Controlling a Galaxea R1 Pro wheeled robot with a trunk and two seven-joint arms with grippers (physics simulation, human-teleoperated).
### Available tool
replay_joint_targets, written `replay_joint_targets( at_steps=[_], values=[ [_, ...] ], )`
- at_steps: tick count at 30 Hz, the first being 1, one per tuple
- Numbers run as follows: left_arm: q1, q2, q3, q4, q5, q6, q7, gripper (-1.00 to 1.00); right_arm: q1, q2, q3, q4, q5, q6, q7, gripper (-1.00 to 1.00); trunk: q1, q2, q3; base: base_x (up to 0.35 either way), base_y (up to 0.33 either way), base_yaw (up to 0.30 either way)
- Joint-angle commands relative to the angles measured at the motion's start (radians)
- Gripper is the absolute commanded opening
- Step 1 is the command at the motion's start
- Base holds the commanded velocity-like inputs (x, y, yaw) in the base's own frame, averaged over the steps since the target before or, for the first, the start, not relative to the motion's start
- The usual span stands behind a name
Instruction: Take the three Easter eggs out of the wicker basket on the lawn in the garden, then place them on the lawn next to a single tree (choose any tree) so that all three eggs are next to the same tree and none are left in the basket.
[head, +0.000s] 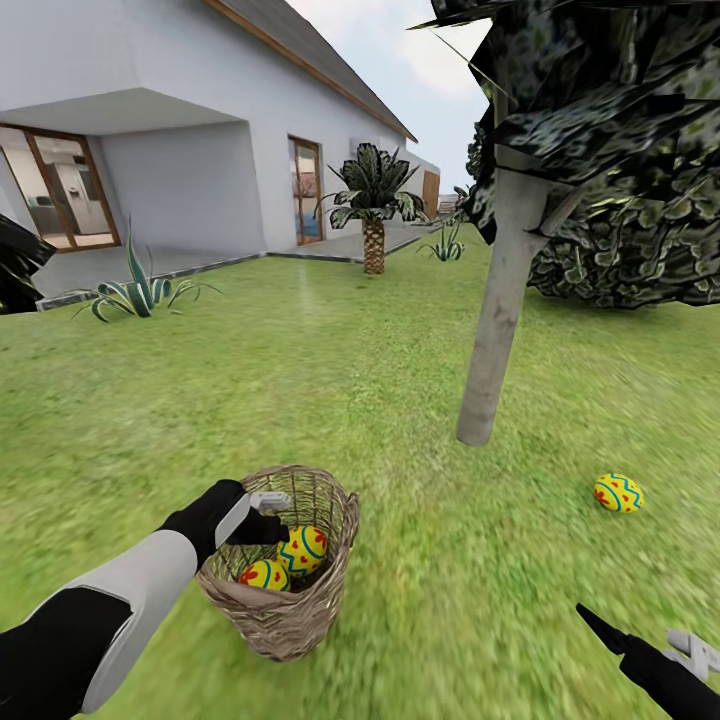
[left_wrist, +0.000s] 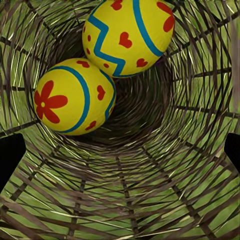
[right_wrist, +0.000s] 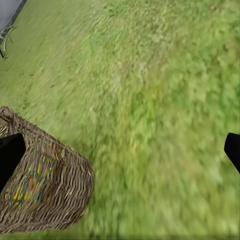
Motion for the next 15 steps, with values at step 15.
replay_joint_targets(
  at_steps=[15],
  values=[
    [0.000, 0.001, -0.007, -0.004, 0.004, 0.003, -0.003, 1.00, 0.000, 0.001, -0.001, 0.001, -0.007, 0.007, -0.003, 1.00, 0.000, 0.000, -0.001, 0.000, 0.000, 0.000]
  ],
)
